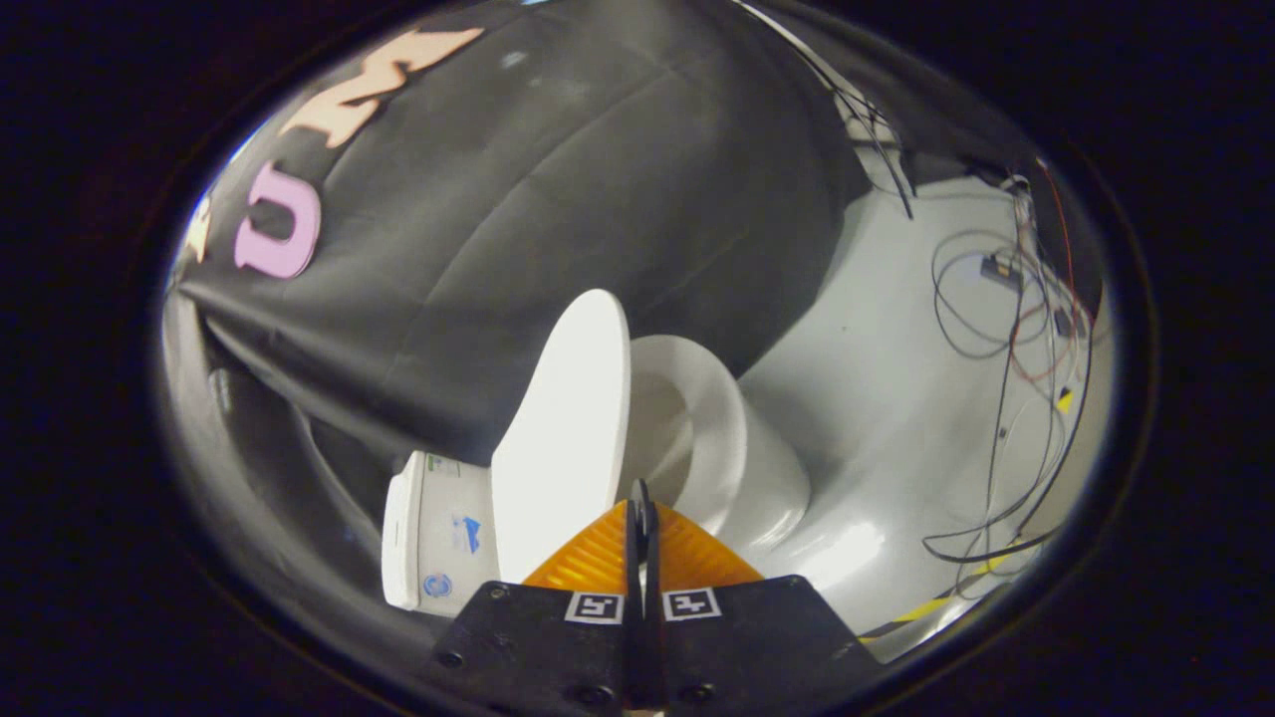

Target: Open the toilet lid.

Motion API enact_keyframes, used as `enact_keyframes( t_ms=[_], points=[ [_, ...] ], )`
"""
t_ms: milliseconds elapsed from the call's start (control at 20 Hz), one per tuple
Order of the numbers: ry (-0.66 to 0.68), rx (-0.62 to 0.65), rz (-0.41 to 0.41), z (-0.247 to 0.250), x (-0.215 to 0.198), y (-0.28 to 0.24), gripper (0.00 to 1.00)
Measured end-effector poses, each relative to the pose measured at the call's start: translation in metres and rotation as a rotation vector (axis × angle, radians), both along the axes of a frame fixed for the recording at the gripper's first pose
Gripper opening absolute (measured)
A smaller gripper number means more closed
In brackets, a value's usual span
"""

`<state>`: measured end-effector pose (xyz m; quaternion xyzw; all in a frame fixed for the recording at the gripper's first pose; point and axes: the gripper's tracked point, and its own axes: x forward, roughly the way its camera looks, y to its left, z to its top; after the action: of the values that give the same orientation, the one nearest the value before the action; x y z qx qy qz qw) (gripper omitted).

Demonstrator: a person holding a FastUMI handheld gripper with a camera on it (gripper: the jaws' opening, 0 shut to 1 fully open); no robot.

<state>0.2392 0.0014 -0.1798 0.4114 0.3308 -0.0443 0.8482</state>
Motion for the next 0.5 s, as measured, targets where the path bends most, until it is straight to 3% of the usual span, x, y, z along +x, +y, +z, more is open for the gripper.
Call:
enact_keyframes(
  t_ms=[500],
  points=[
    [-0.086, -0.401, 0.124, 0.131, 0.001, 0.092, 0.00]
  ],
)
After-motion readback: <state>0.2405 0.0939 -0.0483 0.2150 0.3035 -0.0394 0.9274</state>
